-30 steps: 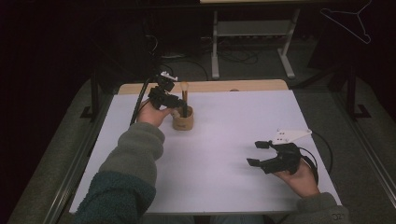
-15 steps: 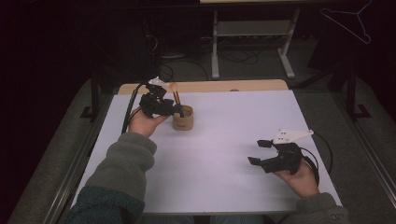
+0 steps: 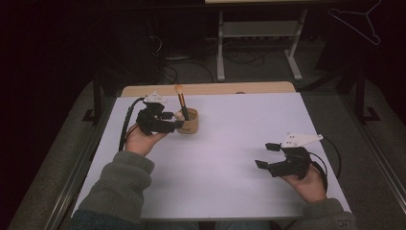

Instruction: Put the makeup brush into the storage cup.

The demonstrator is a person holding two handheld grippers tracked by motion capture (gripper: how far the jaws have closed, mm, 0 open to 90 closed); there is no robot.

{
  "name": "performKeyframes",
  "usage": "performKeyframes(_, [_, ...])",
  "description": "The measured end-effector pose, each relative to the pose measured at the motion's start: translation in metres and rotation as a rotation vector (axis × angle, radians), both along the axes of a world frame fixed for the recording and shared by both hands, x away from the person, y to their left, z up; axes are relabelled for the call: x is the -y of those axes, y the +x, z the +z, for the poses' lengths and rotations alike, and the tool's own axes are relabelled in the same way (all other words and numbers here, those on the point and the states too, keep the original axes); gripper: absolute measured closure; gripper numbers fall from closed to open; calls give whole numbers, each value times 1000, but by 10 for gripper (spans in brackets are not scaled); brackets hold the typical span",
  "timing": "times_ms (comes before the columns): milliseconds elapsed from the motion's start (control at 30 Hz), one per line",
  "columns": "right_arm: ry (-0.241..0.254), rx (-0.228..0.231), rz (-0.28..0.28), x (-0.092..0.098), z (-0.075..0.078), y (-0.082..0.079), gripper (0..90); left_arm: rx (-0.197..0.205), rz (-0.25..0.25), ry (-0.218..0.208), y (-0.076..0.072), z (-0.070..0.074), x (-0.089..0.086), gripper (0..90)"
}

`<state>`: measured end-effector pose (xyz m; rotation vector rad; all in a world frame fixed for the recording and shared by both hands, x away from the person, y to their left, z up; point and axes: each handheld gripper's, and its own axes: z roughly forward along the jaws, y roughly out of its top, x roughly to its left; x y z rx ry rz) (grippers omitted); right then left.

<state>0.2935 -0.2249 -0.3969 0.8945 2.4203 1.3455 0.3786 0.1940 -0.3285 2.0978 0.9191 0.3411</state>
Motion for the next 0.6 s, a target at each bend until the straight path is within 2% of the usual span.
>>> performKeyframes(67, [1, -1, -2, 0, 0, 0, 230, 3, 3, -8, -5, -2, -1, 402])
performKeyframes(333, [-7, 3, -5, -3, -2, -1, 230, 16, -16, 8, -19, -10, -5, 381])
performKeyframes(600, [-10, 8, -12, -2, -3, -1, 230, 17, -11, -15, -26, -15, -10, 360])
